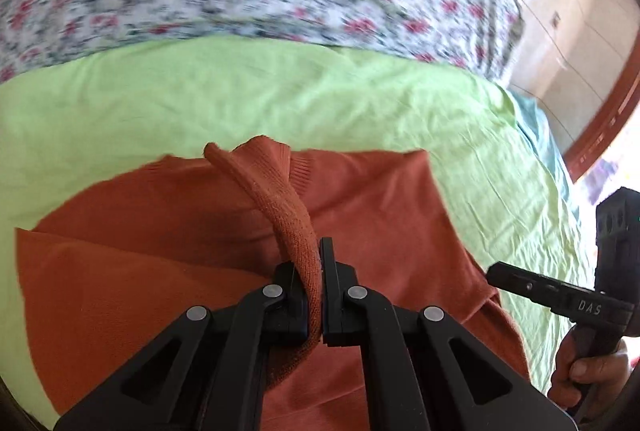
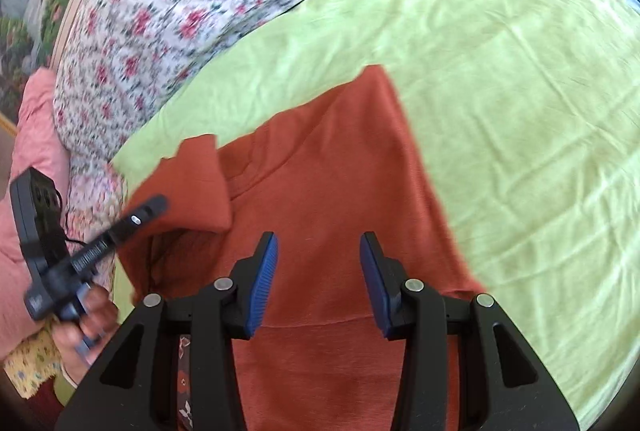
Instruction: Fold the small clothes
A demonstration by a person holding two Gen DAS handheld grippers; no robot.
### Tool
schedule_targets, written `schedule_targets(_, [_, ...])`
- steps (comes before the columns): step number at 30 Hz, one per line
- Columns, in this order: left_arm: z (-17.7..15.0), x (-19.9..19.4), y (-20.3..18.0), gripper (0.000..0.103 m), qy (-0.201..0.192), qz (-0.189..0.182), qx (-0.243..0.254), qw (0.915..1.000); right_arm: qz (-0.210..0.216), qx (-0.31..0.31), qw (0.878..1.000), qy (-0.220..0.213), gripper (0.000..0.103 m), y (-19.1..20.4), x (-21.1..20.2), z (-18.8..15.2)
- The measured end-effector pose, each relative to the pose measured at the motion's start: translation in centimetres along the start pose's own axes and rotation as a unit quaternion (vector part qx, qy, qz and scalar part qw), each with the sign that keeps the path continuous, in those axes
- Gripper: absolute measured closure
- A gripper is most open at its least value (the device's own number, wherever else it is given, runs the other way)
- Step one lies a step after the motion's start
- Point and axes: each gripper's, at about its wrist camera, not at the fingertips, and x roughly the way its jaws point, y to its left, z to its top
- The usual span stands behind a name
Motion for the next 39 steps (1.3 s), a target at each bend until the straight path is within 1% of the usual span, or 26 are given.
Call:
schedule_targets(2, [-0.5,1.2,-1.9,0.101,0.004,-0.005,0.018,0.9998,-0.005,0.014,1.0,-0.006,0.059,-1.2,-0.4,-0.1])
schedule_targets(5, [-1.7,3.7,-3.6,0.098,0.031,-0.005,0.036,0.9989,-0.013,0.035,0.999,-0.012,0.059,-2.7,-0.8,-0.1])
schedule_targets(7, [-2.6,4.9,-4.0,0.089,0.049,-0.001,0.043,0.9979,-0.022,0.046,0.999,-0.014,0.059,-3.6,-0.9,-0.2])
schedule_targets(8, [-2.8,5.1,-4.1,0.088,0.054,-0.003,0.045,0.9976,-0.022,0.05,0.998,-0.013,0.059,-3.8,-0.9,-0.2])
schedule_targets(9, [-3.4,5.2,-4.2,0.082,0.06,-0.004,0.049,0.997,-0.021,0.053,0.998,-0.012,0.059,-3.9,-0.9,-0.2])
schedule_targets(10, [-3.7,5.2,-4.3,0.074,0.064,-0.003,0.052,0.9966,-0.021,0.055,0.998,-0.011,0.059,-4.0,-0.8,-0.1])
schedule_targets(11, [-4.1,5.0,-4.3,0.07,0.067,-0.001,0.056,0.9962,-0.02,0.054,0.998,-0.01,0.059,-3.9,-0.8,-0.1])
schedule_targets(12, [-4.6,4.6,-4.1,0.061,0.068,0.001,0.059,0.9959,-0.019,0.05,0.999,-0.008,0.059,-3.6,-0.7,0.0])
schedule_targets(13, [-5.0,4.1,-3.7,0.058,0.068,0.002,0.061,0.9958,-0.019,0.046,0.999,-0.007,0.059,-3.4,-0.5,0.0])
schedule_targets(15, [-5.8,2.5,-2.7,0.057,0.068,0.004,0.062,0.9957,-0.014,0.039,0.999,0.0,0.059,-2.8,-0.1,0.0])
schedule_targets(16, [-6.2,1.8,-2.2,0.053,0.069,0.006,0.063,0.9956,-0.01,0.034,0.999,0.005,0.059,-2.2,0.3,0.0])
schedule_targets(18, [-7.5,-0.1,-0.6,0.049,0.068,0.018,0.062,0.9956,-0.007,0.021,1.0,0.014,0.058,-0.9,1.2,0.1])
schedule_targets(20, [-8.5,-1.7,1.2,0.046,0.067,0.038,0.055,0.9955,-0.012,0.007,1.0,0.022,0.056,0.5,2.2,0.2])
schedule_targets(22, [-9.6,-3.5,4.1,0.046,0.064,0.076,0.032,0.9945,-0.014,-0.007,1.0,0.027,0.055,1.9,3.4,0.5])
schedule_targets(23, [-10.3,-4.7,5.9,0.046,0.058,0.105,0.011,0.9927,-0.017,-0.014,0.999,0.03,0.055,2.5,4.0,0.6])
schedule_targets(24, [-10.6,-5.4,7.1,0.046,0.055,0.119,-0.001,0.9914,-0.024,-0.024,0.999,0.033,0.055,3.2,4.7,0.8])
schedule_targets(27, [-12.0,-7.4,11.4,0.046,0.051,0.177,-0.044,0.9818,-0.066,-0.062,0.995,0.043,0.055,5.5,7.0,1.4])
schedule_targets(29, [-12.8,-7.8,13.9,0.046,0.061,0.21,-0.066,0.9737,-0.08,-0.075,0.992,0.055,0.055,6.5,8.6,2.0])
schedule_targets(30, [-13.3,-7.8,15.2,0.046,0.069,0.229,-0.077,0.9678,-0.087,-0.08,0.991,0.062,0.055,6.9,9.5,2.3])
schedule_targets(33, [-14.2,-7.2,17.5,0.046,0.087,0.257,-0.095,0.9577,-0.119,-0.095,0.985,0.077,0.055,7.4,11.5,2.8])
schedule_targets(34, [-14.6,-6.8,18.2,0.044,0.095,0.264,-0.1,0.9548,-0.126,-0.095,0.984,0.083,0.055,7.2,12.1,2.9])
schedule_targets(36, [-15.1,-6.2,18.8,0.044,0.107,0.273,-0.105,0.9504,-0.129,-0.091,0.984,0.082,0.056,6.9,12.4,3.1])
schedule_targets(38, [-15.1,-6.3,19.1,0.044,0.101,0.267,-0.11,0.9519,-0.118,-0.087,0.986,0.077,0.062,6.7,12.0,3.3])
schedule_targets(39, [-14.9,-6.4,19.2,0.044,0.101,0.269,-0.11,0.9517,-0.115,-0.086,0.987,0.074,0.062,6.7,11.6,3.4])
